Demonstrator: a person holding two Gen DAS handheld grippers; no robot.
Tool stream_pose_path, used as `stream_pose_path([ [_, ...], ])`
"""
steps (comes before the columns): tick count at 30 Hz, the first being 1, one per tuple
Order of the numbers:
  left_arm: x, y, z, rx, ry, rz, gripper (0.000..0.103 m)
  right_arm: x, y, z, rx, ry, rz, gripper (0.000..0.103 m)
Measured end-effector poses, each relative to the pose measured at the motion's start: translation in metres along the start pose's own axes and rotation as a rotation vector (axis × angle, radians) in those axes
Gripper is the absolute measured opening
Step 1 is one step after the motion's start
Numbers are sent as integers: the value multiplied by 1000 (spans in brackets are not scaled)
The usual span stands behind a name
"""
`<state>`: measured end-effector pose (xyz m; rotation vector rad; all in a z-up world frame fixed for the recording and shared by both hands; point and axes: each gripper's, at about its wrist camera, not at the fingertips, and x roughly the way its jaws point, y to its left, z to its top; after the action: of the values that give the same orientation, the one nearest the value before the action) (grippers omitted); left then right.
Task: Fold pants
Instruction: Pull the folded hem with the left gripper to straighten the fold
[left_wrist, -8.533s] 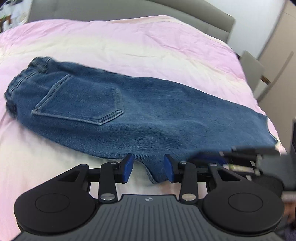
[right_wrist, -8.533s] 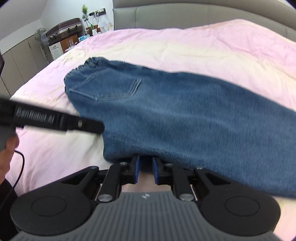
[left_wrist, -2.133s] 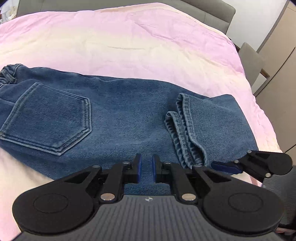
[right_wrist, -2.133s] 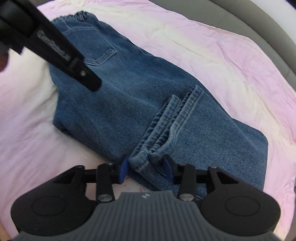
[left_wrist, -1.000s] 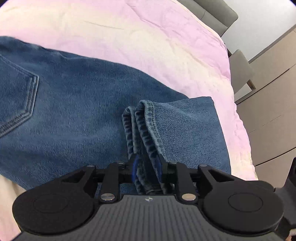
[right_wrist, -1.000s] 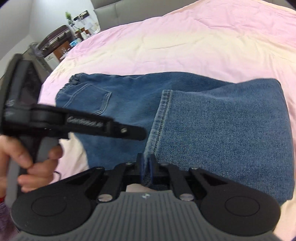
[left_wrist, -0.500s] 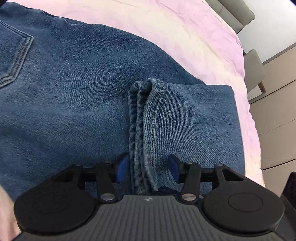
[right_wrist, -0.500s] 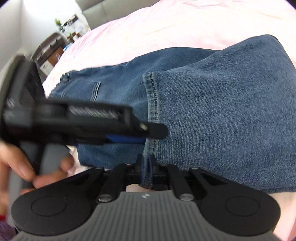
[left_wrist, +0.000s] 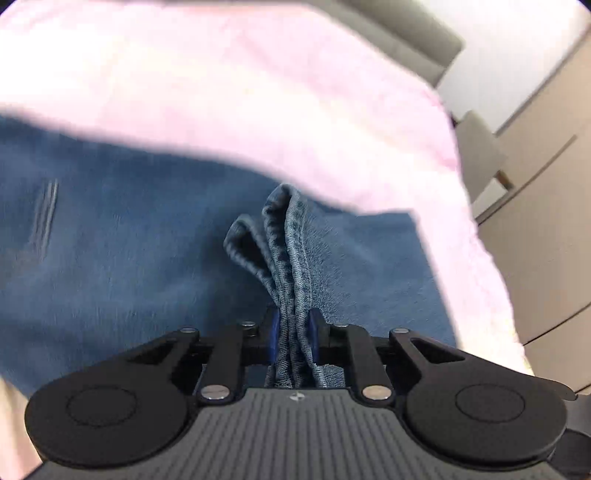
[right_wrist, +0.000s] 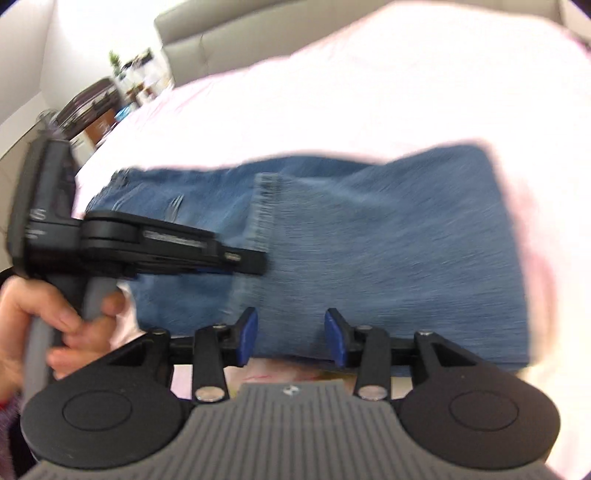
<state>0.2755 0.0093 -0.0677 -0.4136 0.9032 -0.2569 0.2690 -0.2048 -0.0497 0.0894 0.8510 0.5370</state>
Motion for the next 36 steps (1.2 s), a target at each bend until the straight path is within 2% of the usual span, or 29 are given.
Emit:
stream_pose_path([
  [4,-21,-12,36,108,-26,52,17,-33,-24,11,0,-78,-98,43],
  [6,-18,-9,48,144,6,94,17,-40,-35,19,1,-96,-151,42],
  [8,-5,5,50,132,62,122,17,-39,-48,29,-1,-95,-195,41],
  [13,31,40,35,60,147,117,17,-1,-70,49,-58,-42,-260,16],
  [17,47,60,23,22,177,110,18,47,-81,74,-39,-43,-249,12],
  [21,58,61,19,55,203,108,20,87,-97,97,-3,-22,-250,7],
  [24,61,64,17,80,216,87,20,116,-108,101,9,13,-272,1],
  [28,60,73,13,72,220,59,23,149,-127,97,56,85,-284,0],
  [32,56,70,12,60,212,63,25,155,-128,98,59,93,-298,0],
  [36,36,71,17,76,198,72,28,128,-106,100,-16,63,-311,2],
])
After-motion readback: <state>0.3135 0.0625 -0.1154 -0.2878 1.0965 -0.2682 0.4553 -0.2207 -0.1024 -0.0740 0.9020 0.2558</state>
